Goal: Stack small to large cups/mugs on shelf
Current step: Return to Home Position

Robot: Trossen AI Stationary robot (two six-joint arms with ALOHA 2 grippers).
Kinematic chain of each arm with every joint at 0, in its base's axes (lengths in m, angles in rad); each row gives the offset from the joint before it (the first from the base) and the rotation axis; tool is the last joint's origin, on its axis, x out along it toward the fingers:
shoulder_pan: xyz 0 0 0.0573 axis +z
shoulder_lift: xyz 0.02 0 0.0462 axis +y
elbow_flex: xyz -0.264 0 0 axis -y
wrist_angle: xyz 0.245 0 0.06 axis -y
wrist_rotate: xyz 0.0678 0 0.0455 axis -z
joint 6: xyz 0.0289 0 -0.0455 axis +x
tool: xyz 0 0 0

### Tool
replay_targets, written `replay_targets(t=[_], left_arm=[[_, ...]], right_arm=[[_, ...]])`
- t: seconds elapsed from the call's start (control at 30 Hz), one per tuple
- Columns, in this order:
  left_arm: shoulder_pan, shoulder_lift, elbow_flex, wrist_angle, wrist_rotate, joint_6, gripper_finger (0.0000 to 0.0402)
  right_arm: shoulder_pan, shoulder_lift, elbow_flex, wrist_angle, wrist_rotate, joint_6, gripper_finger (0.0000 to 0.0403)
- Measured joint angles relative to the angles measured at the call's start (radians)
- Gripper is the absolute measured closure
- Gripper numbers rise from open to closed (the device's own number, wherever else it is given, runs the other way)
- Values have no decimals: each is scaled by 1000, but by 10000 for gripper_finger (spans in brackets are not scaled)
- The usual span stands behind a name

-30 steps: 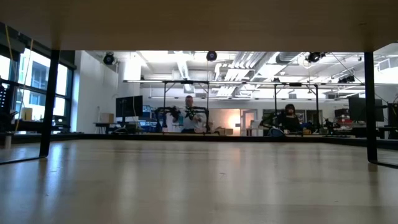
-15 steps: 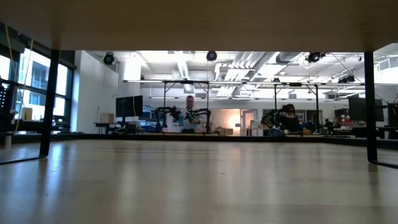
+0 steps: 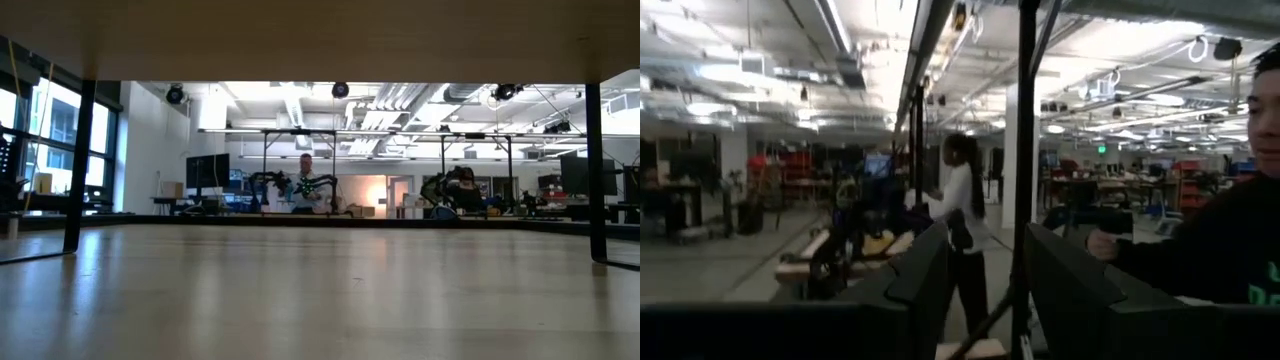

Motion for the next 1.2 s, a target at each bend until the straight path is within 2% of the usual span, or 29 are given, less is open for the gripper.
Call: replay_targets(t=[0.33, 0.63, 0.9, 1.2], left_arm=[[0, 1, -138, 60, 3, -59, 277], [0, -23, -224, 72, 69, -67, 277], [0, -107, -365, 122, 60, -67, 277], [0, -240, -536, 140, 58, -58, 277]], right_arm=[[0, -158, -191, 117, -22, 54, 281], [0, -238, -325, 211, -22, 37, 281], [0, -282, -393, 288, 20, 33, 281], [0, -292, -407, 312, 86, 27, 281]])
